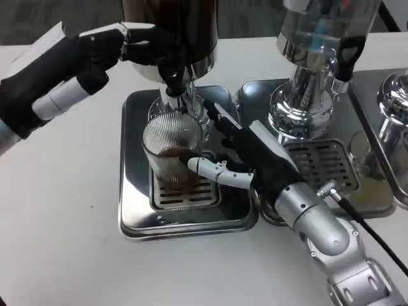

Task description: Grasp the cup under the faucet to collect the drink, then remove the cup.

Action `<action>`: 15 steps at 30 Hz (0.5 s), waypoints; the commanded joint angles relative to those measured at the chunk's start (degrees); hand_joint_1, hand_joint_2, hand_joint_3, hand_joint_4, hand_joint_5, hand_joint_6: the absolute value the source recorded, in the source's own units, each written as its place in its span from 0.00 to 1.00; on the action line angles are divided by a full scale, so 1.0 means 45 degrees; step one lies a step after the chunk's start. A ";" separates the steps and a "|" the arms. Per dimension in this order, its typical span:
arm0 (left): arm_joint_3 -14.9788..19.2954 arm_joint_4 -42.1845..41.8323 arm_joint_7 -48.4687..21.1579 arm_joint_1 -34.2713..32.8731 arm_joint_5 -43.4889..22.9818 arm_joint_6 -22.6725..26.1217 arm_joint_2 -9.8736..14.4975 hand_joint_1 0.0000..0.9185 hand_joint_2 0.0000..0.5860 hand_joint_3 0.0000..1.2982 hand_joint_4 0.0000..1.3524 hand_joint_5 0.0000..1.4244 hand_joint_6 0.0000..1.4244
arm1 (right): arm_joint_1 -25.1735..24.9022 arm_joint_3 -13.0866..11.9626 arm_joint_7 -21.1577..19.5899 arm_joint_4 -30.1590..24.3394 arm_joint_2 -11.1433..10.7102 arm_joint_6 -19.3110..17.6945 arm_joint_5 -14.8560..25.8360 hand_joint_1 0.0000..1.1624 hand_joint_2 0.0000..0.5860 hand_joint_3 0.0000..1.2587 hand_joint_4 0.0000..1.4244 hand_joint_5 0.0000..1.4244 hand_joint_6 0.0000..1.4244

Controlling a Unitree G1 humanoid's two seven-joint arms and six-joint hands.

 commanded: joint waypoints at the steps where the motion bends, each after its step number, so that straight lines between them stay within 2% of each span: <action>1: 0.0318 0.0096 0.0061 0.0354 -0.0198 0.0246 0.0248 0.00 0.12 0.23 0.15 0.17 0.19 | -0.0248 0.0001 0.0045 0.0016 -0.0040 -0.0229 0.0148 0.47 0.39 0.00 0.00 0.00 0.05; 4: 0.0541 0.0115 0.0115 0.0557 -0.0180 0.0393 0.0364 0.00 0.13 0.24 0.16 0.17 0.19 | -0.0311 0.0079 0.0239 0.0175 -0.0117 -0.0166 0.0138 0.39 0.38 0.00 0.00 0.00 0.03; 7: 0.0692 0.0135 0.0150 0.0715 -0.0172 0.0522 0.0459 0.00 0.14 0.25 0.17 0.18 0.20 | -0.0416 0.0136 0.0412 0.0364 -0.0158 -0.0213 0.0160 0.37 0.36 0.00 0.00 0.00 0.03; 15: 0.0930 0.0170 0.0185 0.1020 -0.0038 0.0695 0.0745 0.00 0.14 0.26 0.19 0.19 0.20 | -0.0648 0.0274 0.0554 0.0672 -0.0209 -0.0076 0.0049 0.38 0.35 0.00 0.00 0.00 0.03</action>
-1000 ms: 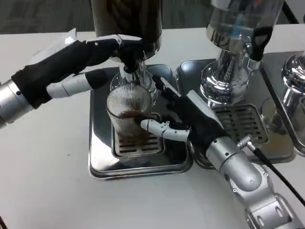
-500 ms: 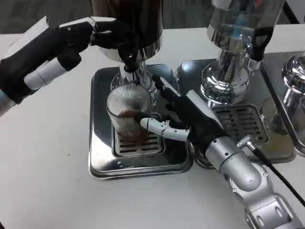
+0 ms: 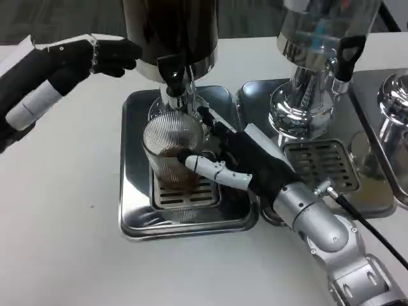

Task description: Grasp the cup under the faucet to collect the drink, then remove the cup.

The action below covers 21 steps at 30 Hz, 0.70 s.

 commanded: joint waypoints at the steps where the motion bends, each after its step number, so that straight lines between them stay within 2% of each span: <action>1: 0.0136 0.0074 0.0180 0.0252 -0.0011 0.0162 0.0326 0.00 0.14 0.26 0.19 0.19 0.20 | -0.0328 0.0130 0.0029 0.0233 -0.0032 -0.0050 -0.0037 0.39 0.34 0.00 0.00 0.00 0.04; 7: 0.0163 -0.0005 0.0212 0.0462 0.0022 0.0229 0.0405 0.00 0.16 0.28 0.21 0.20 0.20 | -0.0347 0.0176 -0.0103 0.0458 0.0091 -0.0149 -0.0029 0.42 0.33 0.00 0.00 0.00 0.05; 21: 0.0093 0.0021 0.0401 0.0626 0.0097 0.0281 0.0519 0.00 0.17 0.30 0.22 0.20 0.21 | -0.0888 0.0242 0.0271 0.2130 0.0072 -0.1387 0.0341 0.43 0.33 0.00 0.00 0.00 0.05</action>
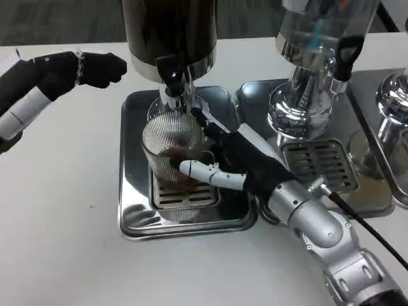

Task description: Grasp the cup under the faucet to collect the drink, then remove the cup.

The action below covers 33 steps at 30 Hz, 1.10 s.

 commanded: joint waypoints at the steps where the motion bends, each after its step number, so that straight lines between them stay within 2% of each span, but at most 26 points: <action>1: -0.0017 0.0014 0.0134 0.0100 0.0079 0.0103 0.0170 0.00 0.17 0.30 0.22 0.20 0.21 | -0.0219 0.0133 0.0179 0.0619 0.0032 -0.0389 0.0048 0.43 0.33 0.00 0.00 0.00 0.05; 10: -0.0065 0.0163 0.0144 0.0016 0.0213 0.0103 0.0185 0.00 0.18 0.31 0.23 0.21 0.21 | -0.0751 -0.0116 0.0090 0.2128 0.0196 -0.1676 0.0371 0.43 0.33 0.00 0.00 0.00 0.05; 16: -0.0045 0.0230 0.0155 -0.0019 0.0252 0.0136 0.0282 0.00 0.18 0.32 0.23 0.21 0.21 | -0.0992 -0.0098 0.0104 0.2746 0.0223 -0.2144 0.0352 0.44 0.33 0.00 0.00 0.00 0.05; 21: -0.0048 0.0248 0.0151 0.0015 0.0254 0.0136 0.0311 0.00 0.18 0.32 0.23 0.21 0.22 | -0.1082 -0.0110 0.0096 0.3078 0.0244 -0.2437 0.0360 0.45 0.34 0.00 0.00 0.00 0.05; 33: -0.0080 0.0298 0.0162 0.0053 0.0311 0.0163 0.0338 0.00 0.19 0.32 0.24 0.21 0.22 | -0.1036 -0.0030 -0.0407 0.3035 0.0158 -0.2408 -0.0049 0.56 0.32 0.00 0.00 0.00 0.08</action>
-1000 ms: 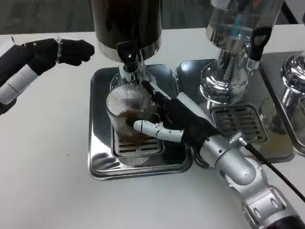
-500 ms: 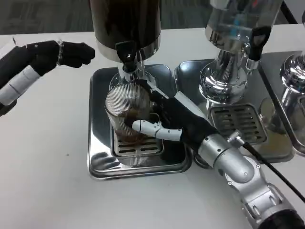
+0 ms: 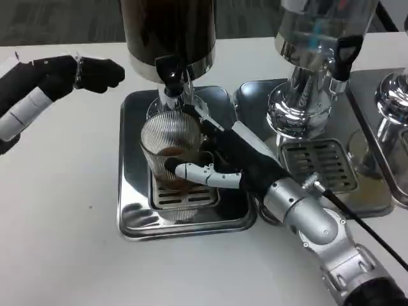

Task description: Grasp the cup under the faucet to collect the drink, then remove the cup.

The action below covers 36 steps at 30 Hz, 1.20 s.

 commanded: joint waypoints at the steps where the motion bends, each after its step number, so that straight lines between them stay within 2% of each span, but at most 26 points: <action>1: -0.0048 0.0108 0.0113 0.0061 0.0131 0.0120 0.0221 0.00 0.19 0.32 0.24 0.21 0.22 | 0.0071 0.0099 -0.0198 0.0023 0.0008 0.0159 -0.0215 0.56 0.32 0.00 0.00 0.00 0.08; 9: -0.0053 0.0104 0.0122 0.0043 0.0174 0.0137 0.0277 0.00 0.18 0.32 0.25 0.21 0.22 | 0.0088 0.0303 -0.0618 -0.0172 0.0035 0.0426 -0.0721 0.58 0.33 0.00 0.00 0.00 0.10; 15: -0.0047 0.0078 0.0120 0.0102 0.0196 0.0135 0.0301 0.00 0.16 0.32 0.25 0.21 0.23 | 0.0168 0.0379 -0.1000 -0.0276 0.0136 0.0605 -0.0901 0.59 0.31 0.00 0.01 0.09 0.14; 24: -0.0091 0.0100 0.0098 0.0108 0.0230 0.0118 0.0289 0.00 0.15 0.32 0.25 0.22 0.23 | 0.0517 0.0540 -0.2069 -0.0682 0.0254 0.0732 -0.1387 0.62 0.31 0.21 0.26 0.27 0.29; 30: -0.0125 0.0141 0.0101 0.0073 0.0267 0.0107 0.0269 0.00 0.17 0.32 0.25 0.22 0.23 | 0.0739 0.0603 -0.2544 -0.0889 0.0295 0.0735 -0.1562 0.62 0.32 0.30 0.34 0.35 0.36; 36: -0.0165 0.0177 0.0089 0.0081 0.0278 0.0080 0.0204 0.00 0.17 0.31 0.25 0.22 0.23 | 0.1160 0.0631 -0.3405 -0.1268 0.0342 0.0576 -0.1796 0.61 0.33 0.34 0.38 0.39 0.41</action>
